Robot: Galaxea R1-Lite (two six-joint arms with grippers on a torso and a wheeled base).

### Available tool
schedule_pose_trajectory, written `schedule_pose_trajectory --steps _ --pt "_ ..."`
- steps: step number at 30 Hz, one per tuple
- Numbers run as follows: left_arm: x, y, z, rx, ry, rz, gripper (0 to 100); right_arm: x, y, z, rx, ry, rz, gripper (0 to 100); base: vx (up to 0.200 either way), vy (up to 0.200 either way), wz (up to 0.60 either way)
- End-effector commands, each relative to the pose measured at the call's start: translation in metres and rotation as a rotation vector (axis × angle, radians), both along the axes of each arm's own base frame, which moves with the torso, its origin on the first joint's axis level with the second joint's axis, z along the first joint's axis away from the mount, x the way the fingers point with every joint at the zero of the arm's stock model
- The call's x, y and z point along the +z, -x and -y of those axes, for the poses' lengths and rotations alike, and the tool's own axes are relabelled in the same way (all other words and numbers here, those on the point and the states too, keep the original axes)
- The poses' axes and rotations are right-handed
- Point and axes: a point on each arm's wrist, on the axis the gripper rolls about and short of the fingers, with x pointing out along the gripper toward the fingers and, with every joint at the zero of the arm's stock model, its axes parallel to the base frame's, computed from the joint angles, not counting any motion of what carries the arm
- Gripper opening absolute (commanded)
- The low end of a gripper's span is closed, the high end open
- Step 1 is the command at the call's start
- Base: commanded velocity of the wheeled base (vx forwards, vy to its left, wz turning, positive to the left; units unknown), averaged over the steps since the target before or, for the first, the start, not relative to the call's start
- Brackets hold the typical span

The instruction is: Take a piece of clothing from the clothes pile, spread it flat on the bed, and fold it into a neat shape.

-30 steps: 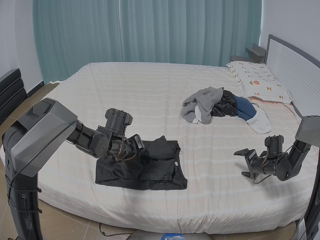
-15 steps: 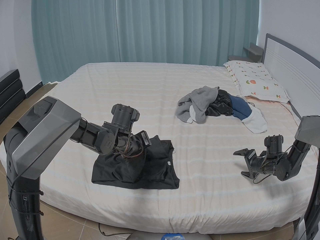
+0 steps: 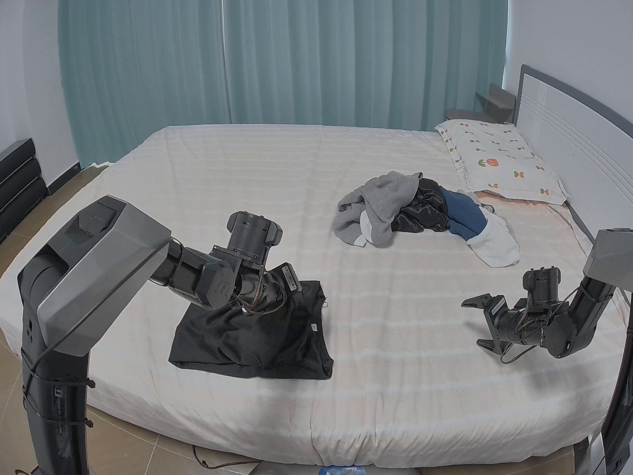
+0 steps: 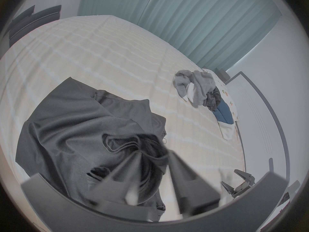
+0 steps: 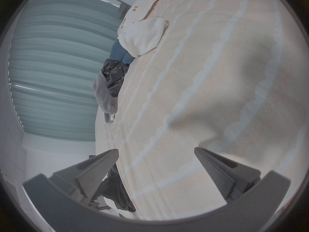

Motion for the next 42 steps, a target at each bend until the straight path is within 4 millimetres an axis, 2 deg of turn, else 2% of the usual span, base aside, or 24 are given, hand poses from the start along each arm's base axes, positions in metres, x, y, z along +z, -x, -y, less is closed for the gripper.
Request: schedule_pose_trajectory --steps 1,5,8,13,14,19,20,21,27,30,31,37,42 --pt "-0.001 0.001 0.001 0.002 0.002 -0.007 100 0.000 0.000 0.000 0.000 0.001 -0.001 100 0.000 0.000 0.00" --pt "0.008 0.003 -0.001 0.035 0.042 -0.006 100 0.000 0.000 0.000 0.001 0.000 -0.002 100 0.000 0.000 0.00" --pt "0.016 0.010 -0.010 0.058 0.076 -0.023 100 0.000 0.000 0.000 0.001 0.002 -0.002 100 0.000 0.000 0.00" --pt "0.007 0.023 -0.024 0.068 0.073 -0.064 100 -0.001 0.001 0.000 0.003 0.003 -0.003 100 0.000 0.000 0.00" --pt "0.008 0.026 -0.041 0.090 0.100 -0.059 100 -0.001 0.001 -0.002 0.008 0.002 -0.005 100 0.000 0.000 0.00" --pt "0.012 0.030 -0.069 0.170 0.193 -0.082 100 -0.001 0.001 -0.002 0.008 0.002 -0.005 100 0.000 0.000 0.00" --pt "0.012 0.030 -0.069 0.170 0.193 -0.082 100 -0.001 0.001 -0.002 0.008 0.002 -0.005 100 0.000 0.000 0.00" --pt "0.008 0.037 -0.081 0.174 0.224 -0.115 100 -0.001 0.001 -0.003 0.011 0.003 -0.006 100 0.000 0.000 0.00" --pt "-0.007 0.051 -0.102 0.210 0.275 -0.127 100 -0.001 0.001 -0.003 0.011 0.003 -0.006 100 0.000 0.000 0.00" --pt "-0.008 0.056 -0.108 0.233 0.329 -0.128 100 -0.001 0.001 -0.003 0.010 0.005 -0.004 100 0.000 0.000 0.00" --pt "-0.009 0.059 -0.116 0.240 0.366 -0.128 100 0.000 0.001 -0.003 0.012 0.005 -0.001 100 0.000 0.200 0.00" --pt "-0.010 0.064 -0.137 0.277 0.385 -0.126 100 0.006 0.005 -0.017 0.045 0.020 0.016 100 0.000 0.200 0.00" --pt "-0.007 0.068 -0.150 0.283 0.414 -0.133 100 0.030 0.019 -0.039 0.100 0.041 0.075 100 0.000 0.200 0.00"
